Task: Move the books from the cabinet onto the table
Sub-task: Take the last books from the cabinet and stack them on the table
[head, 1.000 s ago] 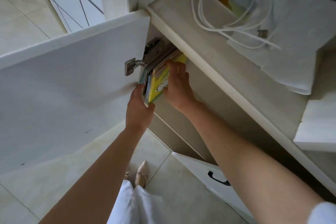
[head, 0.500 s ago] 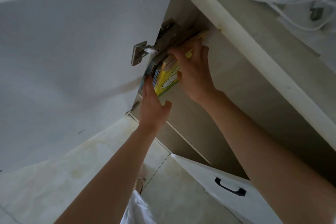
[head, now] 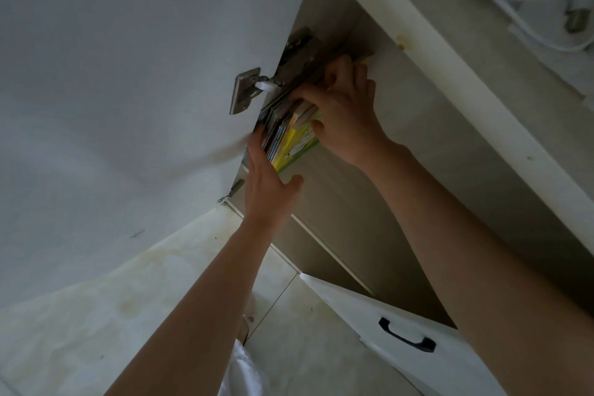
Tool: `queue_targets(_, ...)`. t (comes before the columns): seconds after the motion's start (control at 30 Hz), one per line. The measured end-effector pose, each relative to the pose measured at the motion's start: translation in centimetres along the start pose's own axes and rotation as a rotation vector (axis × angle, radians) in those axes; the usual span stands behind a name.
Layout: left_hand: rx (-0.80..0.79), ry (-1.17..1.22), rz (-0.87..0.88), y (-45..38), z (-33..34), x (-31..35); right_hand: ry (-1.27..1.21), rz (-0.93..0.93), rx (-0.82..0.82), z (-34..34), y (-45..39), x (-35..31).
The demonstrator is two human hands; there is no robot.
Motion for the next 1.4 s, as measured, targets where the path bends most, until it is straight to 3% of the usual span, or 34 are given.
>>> queue_targets(0.17,0.028,0.008,0.013,0.1,0.2,-0.1,0.022,-0.031,0.006,0.1,0.2,-0.2)
queue_targets(0.37,0.039,0.051,-0.003,0.6,0.7,-0.7,0.049,-0.124,-0.135,0.4,0.1,0.0)
queue_targets(0.63,0.171,0.152,0.006,1.3,0.6,-1.4,0.040,-0.065,-0.210,0.7,-0.3,0.3)
queue_targets(0.8,0.296,-0.030,0.106,1.5,-0.8,-2.1,0.064,-0.057,-0.168,1.1,1.0,0.7)
queue_targets(0.97,0.286,-0.169,0.264,2.1,-1.4,-3.9,0.064,-0.054,-0.177,1.1,2.4,1.4)
queue_targets(1.13,0.072,-0.299,0.382,0.0,0.0,-4.3,0.086,-0.048,-0.147,1.0,2.9,1.6)
queue_targets(1.3,0.016,-0.207,0.301,-3.7,1.5,-3.3,0.132,-0.065,-0.135,0.9,3.1,1.6)
queue_targets(1.4,0.105,-0.183,0.306,-4.1,2.2,-2.9,0.126,-0.079,-0.161,0.8,2.7,1.8)
Point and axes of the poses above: each hand's wrist, its own y-axis away from the middle knuckle, its own z-axis out of the palm, x = y × z, the point moved 4 cm from there along -y, towards the middle knuckle, and after that the axes turned 1 degree about -z, right-handed, at the moved point
